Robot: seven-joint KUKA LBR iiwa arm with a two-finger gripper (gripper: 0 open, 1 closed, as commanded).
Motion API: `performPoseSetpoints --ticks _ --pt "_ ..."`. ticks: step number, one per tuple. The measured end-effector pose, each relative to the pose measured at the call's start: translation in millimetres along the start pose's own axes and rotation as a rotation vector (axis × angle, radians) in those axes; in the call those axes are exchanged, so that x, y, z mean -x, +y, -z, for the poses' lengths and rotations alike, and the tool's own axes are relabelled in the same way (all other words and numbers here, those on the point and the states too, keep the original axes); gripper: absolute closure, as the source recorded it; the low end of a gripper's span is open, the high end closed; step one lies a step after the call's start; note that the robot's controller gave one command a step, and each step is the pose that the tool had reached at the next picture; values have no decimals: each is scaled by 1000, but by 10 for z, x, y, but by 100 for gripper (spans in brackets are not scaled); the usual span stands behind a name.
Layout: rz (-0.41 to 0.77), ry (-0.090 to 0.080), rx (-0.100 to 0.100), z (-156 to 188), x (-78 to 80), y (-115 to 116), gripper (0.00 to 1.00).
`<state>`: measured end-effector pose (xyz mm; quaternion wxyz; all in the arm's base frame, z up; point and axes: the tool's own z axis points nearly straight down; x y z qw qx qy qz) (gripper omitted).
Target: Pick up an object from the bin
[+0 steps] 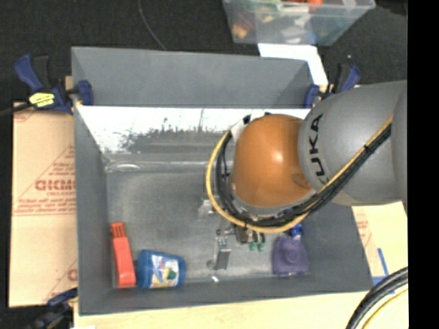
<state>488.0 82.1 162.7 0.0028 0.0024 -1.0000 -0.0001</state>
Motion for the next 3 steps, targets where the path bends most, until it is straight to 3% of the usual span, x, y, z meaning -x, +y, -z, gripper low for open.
performPoseSetpoints --ticks 1,2,3 --pt "-5 -8 1 43 18 -2 0" --pt "107 -7 2 -934 23 1003 0" --pt "-191 -23 3 -252 -105 793 0"
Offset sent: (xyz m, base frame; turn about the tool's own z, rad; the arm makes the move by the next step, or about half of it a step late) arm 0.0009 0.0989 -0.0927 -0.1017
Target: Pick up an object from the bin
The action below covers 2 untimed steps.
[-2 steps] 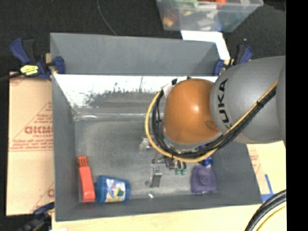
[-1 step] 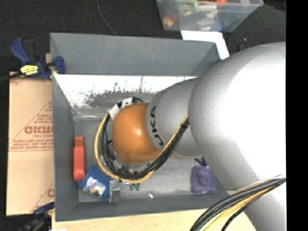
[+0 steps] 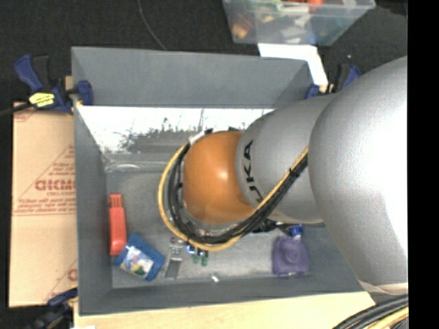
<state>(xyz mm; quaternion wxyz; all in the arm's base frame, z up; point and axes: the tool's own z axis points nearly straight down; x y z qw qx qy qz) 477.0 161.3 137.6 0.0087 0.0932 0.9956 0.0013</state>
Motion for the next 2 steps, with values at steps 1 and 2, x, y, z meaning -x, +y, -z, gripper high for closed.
performPoseSetpoints --ticks 1,2 --pt "487 15 3 -380 -4 -169 0" --pt "113 -5 3 -670 -109 530 0"
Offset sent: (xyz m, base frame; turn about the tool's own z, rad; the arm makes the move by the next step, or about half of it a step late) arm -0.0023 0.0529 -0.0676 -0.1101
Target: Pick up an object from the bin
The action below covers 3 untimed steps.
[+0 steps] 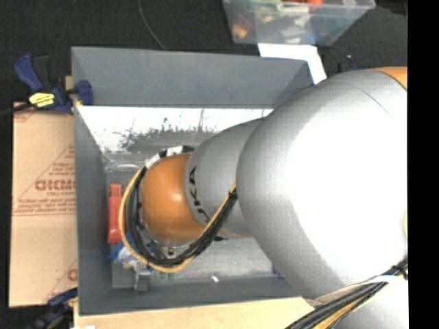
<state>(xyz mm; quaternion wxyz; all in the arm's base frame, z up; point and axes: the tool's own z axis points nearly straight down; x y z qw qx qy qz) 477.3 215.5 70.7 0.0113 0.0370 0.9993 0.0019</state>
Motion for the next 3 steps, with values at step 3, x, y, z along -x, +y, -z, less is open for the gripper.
performPoseSetpoints --ticks 3 --pt "560 12 -8 22 10 19 100"
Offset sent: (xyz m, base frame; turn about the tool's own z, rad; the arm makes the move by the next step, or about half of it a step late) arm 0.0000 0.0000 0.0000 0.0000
